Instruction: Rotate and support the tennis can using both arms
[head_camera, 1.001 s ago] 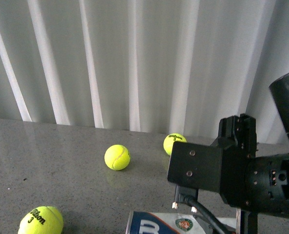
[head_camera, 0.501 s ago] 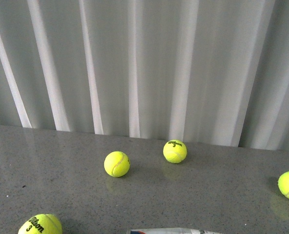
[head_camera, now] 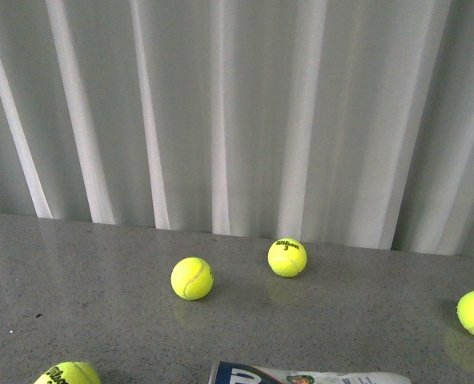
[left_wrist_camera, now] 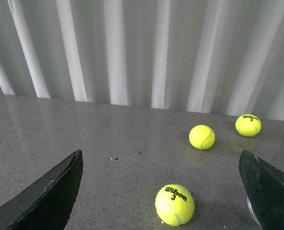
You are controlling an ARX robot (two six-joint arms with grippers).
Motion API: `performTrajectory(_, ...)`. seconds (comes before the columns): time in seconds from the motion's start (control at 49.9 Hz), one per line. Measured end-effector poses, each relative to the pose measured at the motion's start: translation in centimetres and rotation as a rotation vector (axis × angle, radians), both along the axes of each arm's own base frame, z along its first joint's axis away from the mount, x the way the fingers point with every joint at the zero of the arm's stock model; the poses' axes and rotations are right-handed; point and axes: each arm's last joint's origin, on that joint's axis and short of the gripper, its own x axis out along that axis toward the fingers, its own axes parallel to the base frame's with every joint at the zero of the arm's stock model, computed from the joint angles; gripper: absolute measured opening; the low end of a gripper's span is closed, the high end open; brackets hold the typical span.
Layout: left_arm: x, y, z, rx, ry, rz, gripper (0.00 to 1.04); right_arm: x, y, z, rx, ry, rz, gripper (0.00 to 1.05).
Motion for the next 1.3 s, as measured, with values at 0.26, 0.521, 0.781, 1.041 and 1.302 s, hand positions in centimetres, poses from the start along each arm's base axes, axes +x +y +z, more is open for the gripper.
performTrajectory(0.26, 0.0, 0.0, 0.0, 0.0, 0.0, 0.0, 0.98, -1.6, 0.0, -3.0, 0.01, 0.002, 0.001, 0.03)
performTrajectory(0.521, 0.0, 0.0, 0.0, 0.0, 0.0, 0.0, 0.98, -2.9, 0.0, -4.8, 0.01, -0.004, 0.001, 0.03)
performTrajectory(0.781, 0.0, 0.0, 0.0, 0.0, 0.0, 0.0, 0.98, -3.5, 0.0, -5.5, 0.01, -0.007, 0.001, 0.03)
performTrajectory(1.041, 0.0, 0.0, 0.0, 0.0, 0.0, 0.0, 0.98, -4.0, 0.0, -6.5, 0.01, -0.015, 0.002, 0.03)
performTrajectory(1.302, 0.0, 0.0, 0.0, 0.0, 0.0, 0.0, 0.98, -4.6, 0.0, -6.7, 0.01, -0.013, 0.002, 0.03)
